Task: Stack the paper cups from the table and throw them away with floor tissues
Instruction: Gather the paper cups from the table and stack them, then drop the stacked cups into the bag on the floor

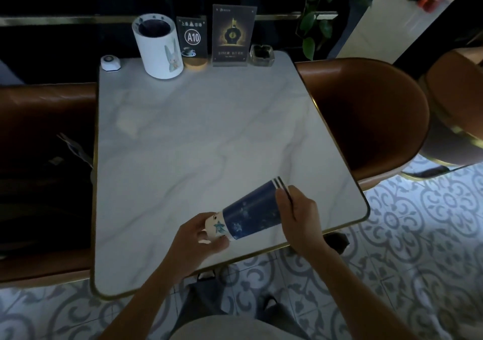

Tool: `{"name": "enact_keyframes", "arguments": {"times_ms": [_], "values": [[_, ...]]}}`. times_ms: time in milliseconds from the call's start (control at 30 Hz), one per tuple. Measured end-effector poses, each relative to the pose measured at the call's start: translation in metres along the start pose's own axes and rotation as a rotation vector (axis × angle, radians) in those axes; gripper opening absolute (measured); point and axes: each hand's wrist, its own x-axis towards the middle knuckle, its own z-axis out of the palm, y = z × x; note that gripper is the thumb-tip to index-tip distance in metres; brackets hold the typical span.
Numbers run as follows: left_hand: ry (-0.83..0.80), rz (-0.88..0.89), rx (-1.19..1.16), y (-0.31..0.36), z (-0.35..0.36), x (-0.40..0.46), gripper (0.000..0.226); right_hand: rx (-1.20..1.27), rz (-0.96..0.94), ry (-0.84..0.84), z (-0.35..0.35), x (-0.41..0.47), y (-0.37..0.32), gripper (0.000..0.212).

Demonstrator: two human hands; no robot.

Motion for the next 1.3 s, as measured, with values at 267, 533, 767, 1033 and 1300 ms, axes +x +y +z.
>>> {"name": "enact_keyframes", "arguments": {"times_ms": [267, 533, 767, 1033, 1300], "values": [[0.110, -0.112, -0.173, 0.008, 0.086, -0.038, 0.028, 0.067, -0.008, 0.028, -0.059, -0.038, 0.051, 0.031], [0.136, -0.201, -0.227, 0.005, 0.182, -0.074, 0.019, 0.193, 0.043, 0.046, -0.115, -0.102, 0.126, 0.031], [0.133, -0.217, -0.303, 0.008, 0.221, -0.099, 0.021, 0.454, 0.072, 0.017, -0.144, -0.145, 0.166, 0.042], [0.075, -0.309, -0.318, -0.007, 0.218, -0.104, 0.028, 0.370, 0.161, 0.053, -0.155, -0.159, 0.189, 0.015], [0.028, -0.385, -0.295, -0.024, 0.224, -0.093, 0.021, 0.234, 0.310, -0.087, -0.136, -0.165, 0.191, 0.030]]}}
